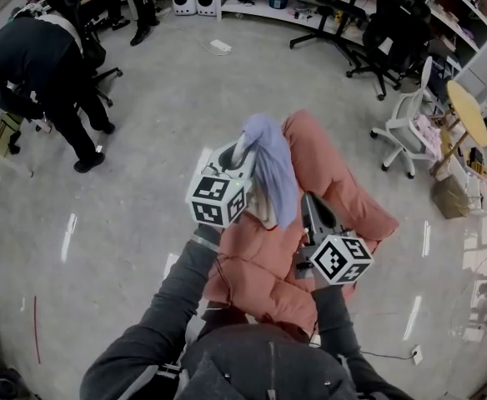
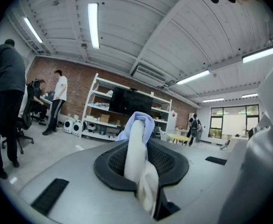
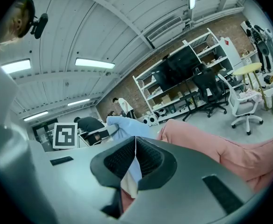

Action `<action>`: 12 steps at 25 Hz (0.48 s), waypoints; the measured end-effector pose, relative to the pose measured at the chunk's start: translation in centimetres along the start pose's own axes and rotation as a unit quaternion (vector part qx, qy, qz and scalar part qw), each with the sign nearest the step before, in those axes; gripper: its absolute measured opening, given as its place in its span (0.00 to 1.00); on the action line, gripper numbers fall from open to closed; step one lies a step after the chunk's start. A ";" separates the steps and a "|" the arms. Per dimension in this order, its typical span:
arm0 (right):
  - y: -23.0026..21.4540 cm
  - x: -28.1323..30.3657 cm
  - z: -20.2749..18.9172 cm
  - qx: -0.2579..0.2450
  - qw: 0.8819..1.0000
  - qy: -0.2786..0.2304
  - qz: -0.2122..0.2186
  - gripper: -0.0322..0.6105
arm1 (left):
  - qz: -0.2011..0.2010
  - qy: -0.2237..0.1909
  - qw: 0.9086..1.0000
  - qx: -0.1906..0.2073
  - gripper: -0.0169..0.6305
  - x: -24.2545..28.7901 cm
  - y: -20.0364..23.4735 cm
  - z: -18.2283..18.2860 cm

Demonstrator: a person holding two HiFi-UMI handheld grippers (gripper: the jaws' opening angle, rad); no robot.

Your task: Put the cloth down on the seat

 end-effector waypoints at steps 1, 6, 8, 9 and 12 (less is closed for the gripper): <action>0.0 0.1 -0.2 0.001 1.000 0.002 -0.001 0.07 | 0.002 0.006 1.000 0.006 0.13 0.1 0.3 -0.4; 0.2 0.4 -1.1 0.006 1.000 0.012 -0.010 0.07 | 0.025 0.045 0.998 0.032 0.14 0.1 2.1 -2.5; 0.4 0.6 -1.5 0.007 1.000 0.018 -0.012 0.07 | 0.036 0.061 0.997 0.038 0.14 0.0 3.1 -3.6; 0.4 0.7 -1.8 0.008 1.000 0.020 -0.013 0.07 | 0.041 0.069 0.996 0.041 0.14 -0.1 3.5 -4.2; 0.3 0.9 -2.5 0.011 0.999 0.027 -0.016 0.07 | 0.046 0.090 0.993 0.053 0.15 -0.2 4.4 -6.0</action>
Point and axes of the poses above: the fingertips, and each gripper's own axes: x forward along the fingers, y to its left, z out of its top, the point moved 5 cm from there along -x, backward along the fingers, and after that the axes turned 1 degree about -z, right-handed, at the moved point
